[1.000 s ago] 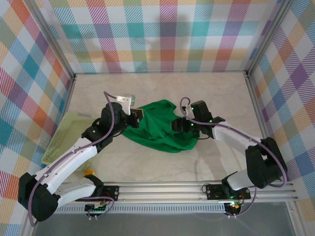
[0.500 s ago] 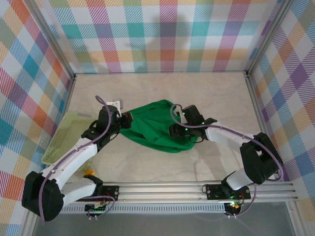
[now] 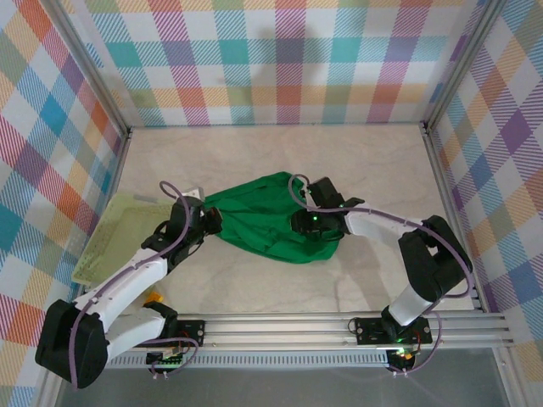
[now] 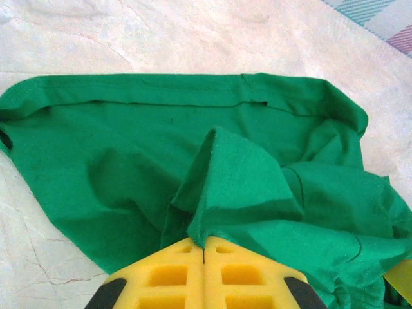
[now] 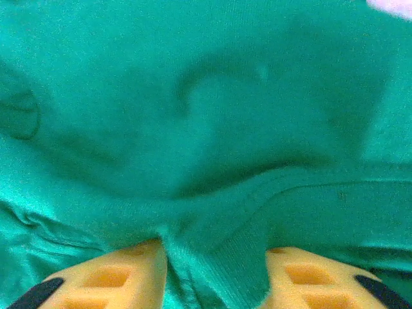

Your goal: Fold the inside-out t-shirt

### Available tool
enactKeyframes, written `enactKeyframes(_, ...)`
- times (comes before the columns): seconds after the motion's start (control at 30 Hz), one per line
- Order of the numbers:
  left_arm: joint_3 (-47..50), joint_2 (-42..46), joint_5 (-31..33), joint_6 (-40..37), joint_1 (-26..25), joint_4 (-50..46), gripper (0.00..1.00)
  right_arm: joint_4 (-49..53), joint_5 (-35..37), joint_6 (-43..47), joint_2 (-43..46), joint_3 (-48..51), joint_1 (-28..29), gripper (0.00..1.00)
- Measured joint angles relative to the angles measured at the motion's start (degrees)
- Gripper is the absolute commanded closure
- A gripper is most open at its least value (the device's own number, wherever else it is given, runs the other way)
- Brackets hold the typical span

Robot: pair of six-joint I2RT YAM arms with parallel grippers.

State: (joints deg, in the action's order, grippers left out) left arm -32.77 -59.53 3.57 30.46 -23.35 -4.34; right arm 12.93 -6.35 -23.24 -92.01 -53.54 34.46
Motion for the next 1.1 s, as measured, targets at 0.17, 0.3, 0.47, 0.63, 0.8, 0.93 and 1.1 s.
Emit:
enactKeyframes(0.17,0.0,1.2,0.0,0.0,0.0,0.4,1.00,1.9,2.9,1.4,5.5,-0.4,-0.4,0.96)
enactKeyframes(0.3,0.0,3.0,-1.0,-0.2,0.0,1.7,1.00,5.8,6.0,3.8,14.0,-1.6,-2.3,1.00)
enactKeyframes(0.47,-2.0,2.8,-3.6,-1.4,0.0,3.0,1.00,10.5,7.3,6.5,22.2,-6.3,-7.8,1.00)
enactKeyframes(0.63,-6.6,-0.1,-7.6,-1.8,0.0,4.7,1.00,13.4,8.0,8.3,24.5,-9.6,-9.6,1.00)
enactKeyframes(0.8,-12.5,-9.6,-8.7,-3.1,0.1,4.3,1.00,14.1,6.3,8.4,19.7,-10.5,-11.0,0.99)
enactKeyframes(0.93,-18.8,-21.7,-8.2,-3.5,0.3,2.5,1.00,13.2,4.9,7.3,6.5,-14.6,-12.0,0.95)
enactKeyframes(1.1,-23.6,-31.8,-7.4,-3.4,1.4,-1.4,1.00,13.1,5.2,6.0,-7.5,-18.1,-13.3,0.72)
